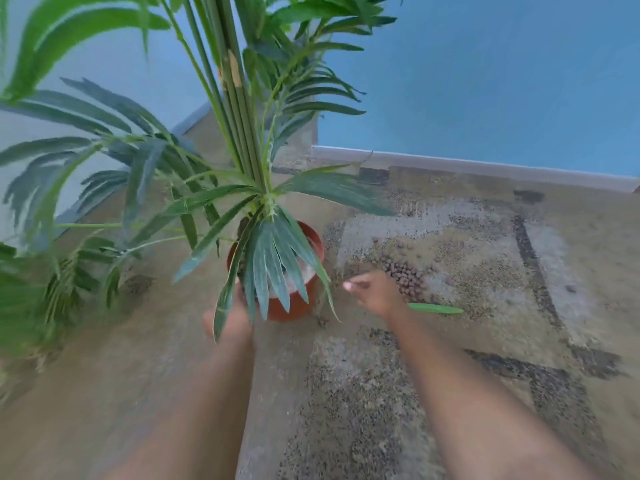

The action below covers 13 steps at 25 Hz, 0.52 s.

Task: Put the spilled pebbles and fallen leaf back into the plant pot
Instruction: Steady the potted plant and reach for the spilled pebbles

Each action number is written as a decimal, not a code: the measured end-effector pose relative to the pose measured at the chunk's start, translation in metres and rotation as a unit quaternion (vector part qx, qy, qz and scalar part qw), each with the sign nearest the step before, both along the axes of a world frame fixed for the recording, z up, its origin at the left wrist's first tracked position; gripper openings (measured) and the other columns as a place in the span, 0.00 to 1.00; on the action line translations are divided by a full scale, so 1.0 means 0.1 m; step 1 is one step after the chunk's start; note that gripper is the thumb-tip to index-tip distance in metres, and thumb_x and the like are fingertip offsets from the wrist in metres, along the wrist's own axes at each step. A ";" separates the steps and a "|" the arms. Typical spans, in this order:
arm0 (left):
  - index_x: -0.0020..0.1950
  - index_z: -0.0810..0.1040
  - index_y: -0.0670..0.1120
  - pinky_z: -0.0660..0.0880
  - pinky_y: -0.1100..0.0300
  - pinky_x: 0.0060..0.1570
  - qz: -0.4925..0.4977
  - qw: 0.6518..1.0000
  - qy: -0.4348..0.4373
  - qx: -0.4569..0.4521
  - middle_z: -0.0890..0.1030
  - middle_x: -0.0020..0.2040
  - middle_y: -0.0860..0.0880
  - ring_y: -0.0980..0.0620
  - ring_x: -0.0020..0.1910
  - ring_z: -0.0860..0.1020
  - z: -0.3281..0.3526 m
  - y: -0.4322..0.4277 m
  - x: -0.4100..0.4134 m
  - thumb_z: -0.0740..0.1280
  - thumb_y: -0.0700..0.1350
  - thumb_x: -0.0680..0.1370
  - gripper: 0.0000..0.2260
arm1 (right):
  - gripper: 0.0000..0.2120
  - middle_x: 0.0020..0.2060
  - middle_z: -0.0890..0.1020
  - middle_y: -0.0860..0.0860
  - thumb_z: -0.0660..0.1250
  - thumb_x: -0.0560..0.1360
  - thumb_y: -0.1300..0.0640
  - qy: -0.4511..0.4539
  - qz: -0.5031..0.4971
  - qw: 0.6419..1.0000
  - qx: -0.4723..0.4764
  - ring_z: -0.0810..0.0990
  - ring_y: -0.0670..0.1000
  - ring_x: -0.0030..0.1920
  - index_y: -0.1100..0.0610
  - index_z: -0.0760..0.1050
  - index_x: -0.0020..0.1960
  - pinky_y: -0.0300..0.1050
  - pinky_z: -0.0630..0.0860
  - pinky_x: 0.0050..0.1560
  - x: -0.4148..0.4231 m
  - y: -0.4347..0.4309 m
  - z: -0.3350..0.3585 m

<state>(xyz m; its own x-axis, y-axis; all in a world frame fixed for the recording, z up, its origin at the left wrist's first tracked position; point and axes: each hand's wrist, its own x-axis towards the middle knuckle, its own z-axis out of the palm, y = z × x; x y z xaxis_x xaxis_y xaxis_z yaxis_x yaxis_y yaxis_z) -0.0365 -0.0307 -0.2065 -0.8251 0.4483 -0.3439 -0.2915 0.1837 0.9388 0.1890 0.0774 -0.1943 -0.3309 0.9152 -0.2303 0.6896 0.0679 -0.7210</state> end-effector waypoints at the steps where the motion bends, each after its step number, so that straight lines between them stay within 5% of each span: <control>1: 0.56 0.78 0.39 0.79 0.47 0.55 0.045 0.999 -0.012 -0.018 0.82 0.48 0.43 0.45 0.48 0.82 -0.02 -0.05 0.10 0.60 0.58 0.80 0.22 | 0.12 0.51 0.84 0.56 0.68 0.77 0.55 -0.015 -0.060 0.998 0.009 0.83 0.55 0.47 0.60 0.81 0.57 0.46 0.80 0.52 0.15 -0.05 -0.12; 3: 0.40 0.81 0.45 0.80 0.53 0.45 0.121 0.990 -0.038 -0.061 0.83 0.35 0.48 0.48 0.36 0.82 -0.15 -0.18 0.42 0.61 0.58 0.80 0.20 | 0.08 0.48 0.86 0.54 0.69 0.75 0.60 -0.044 -0.172 0.984 -0.001 0.83 0.51 0.41 0.58 0.83 0.53 0.30 0.76 0.35 0.45 -0.13 -0.27; 6: 0.43 0.84 0.46 0.75 0.59 0.40 -0.047 0.976 0.109 -0.184 0.86 0.41 0.45 0.48 0.38 0.81 -0.38 -0.31 0.97 0.67 0.48 0.79 0.09 | 0.07 0.41 0.86 0.52 0.71 0.74 0.60 -0.036 -0.261 0.965 0.005 0.79 0.47 0.31 0.57 0.84 0.51 0.26 0.65 0.20 0.77 -0.20 -0.37; 9: 0.53 0.85 0.44 0.77 0.60 0.48 -0.189 0.932 0.239 -0.196 0.86 0.48 0.45 0.48 0.45 0.83 -0.45 -0.17 1.16 0.69 0.41 0.77 0.07 | 0.07 0.35 0.83 0.51 0.72 0.74 0.61 -0.020 -0.300 0.954 0.011 0.73 0.44 0.25 0.58 0.84 0.51 0.31 0.63 0.18 0.92 -0.26 -0.40; 13: 0.52 0.85 0.44 0.78 0.60 0.53 -0.223 0.931 0.241 -0.162 0.86 0.48 0.46 0.50 0.43 0.83 -0.24 0.07 1.21 0.71 0.40 0.76 0.06 | 0.06 0.36 0.85 0.52 0.73 0.73 0.62 0.011 -0.272 0.962 0.031 0.78 0.49 0.29 0.59 0.85 0.49 0.30 0.68 0.24 0.96 -0.42 -0.31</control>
